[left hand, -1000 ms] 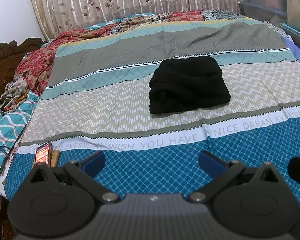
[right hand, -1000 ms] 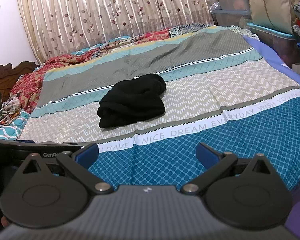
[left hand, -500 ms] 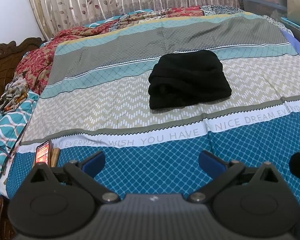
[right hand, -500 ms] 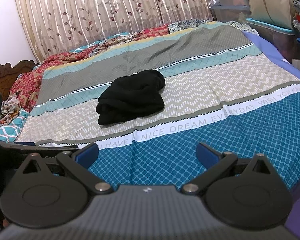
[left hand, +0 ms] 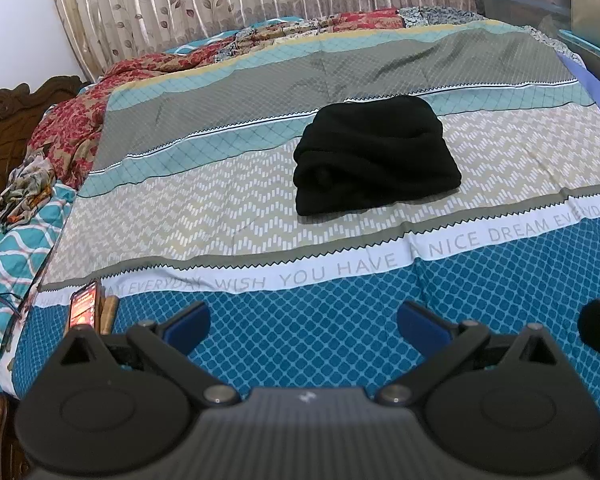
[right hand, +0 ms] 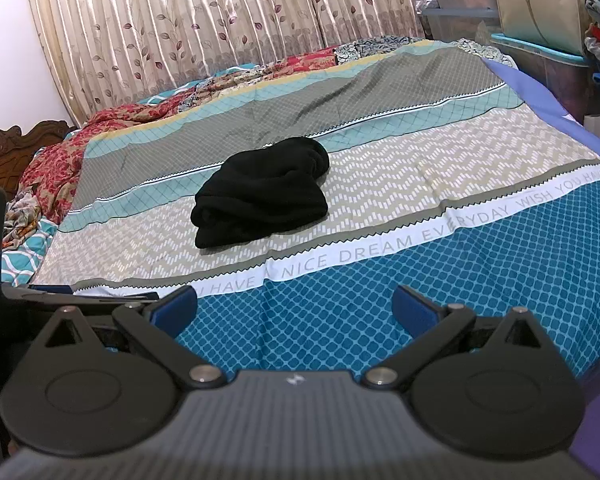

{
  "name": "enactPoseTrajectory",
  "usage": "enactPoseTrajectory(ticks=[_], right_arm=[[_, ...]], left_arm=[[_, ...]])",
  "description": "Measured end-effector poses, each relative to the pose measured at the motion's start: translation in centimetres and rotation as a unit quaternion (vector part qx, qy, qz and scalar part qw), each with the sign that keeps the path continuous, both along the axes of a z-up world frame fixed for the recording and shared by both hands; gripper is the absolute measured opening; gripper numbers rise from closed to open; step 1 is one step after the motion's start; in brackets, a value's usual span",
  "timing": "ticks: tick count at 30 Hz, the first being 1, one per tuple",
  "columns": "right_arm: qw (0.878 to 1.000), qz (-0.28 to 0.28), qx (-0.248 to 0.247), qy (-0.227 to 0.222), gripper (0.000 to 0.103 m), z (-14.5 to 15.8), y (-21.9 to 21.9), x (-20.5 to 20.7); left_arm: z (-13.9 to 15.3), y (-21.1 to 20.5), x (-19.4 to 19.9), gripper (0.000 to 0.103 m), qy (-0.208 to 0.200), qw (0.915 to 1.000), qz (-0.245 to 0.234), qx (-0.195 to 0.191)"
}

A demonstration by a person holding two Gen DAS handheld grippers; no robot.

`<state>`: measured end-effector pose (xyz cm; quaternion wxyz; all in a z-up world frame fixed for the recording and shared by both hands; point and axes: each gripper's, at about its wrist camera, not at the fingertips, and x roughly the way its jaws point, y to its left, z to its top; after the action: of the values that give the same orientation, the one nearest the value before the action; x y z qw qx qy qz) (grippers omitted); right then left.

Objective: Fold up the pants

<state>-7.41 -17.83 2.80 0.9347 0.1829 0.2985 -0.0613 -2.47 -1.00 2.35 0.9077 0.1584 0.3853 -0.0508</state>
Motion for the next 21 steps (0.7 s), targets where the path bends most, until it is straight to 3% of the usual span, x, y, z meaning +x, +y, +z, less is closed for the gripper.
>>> enactPoseTrajectory(ticks=[21], right_arm=[[1.0, -0.003, 0.0, 0.009, 0.103, -0.7, -0.1, 0.2]], left_arm=[[-1.4, -0.5, -0.1, 0.103, 0.033, 0.9994, -0.011, -0.002]])
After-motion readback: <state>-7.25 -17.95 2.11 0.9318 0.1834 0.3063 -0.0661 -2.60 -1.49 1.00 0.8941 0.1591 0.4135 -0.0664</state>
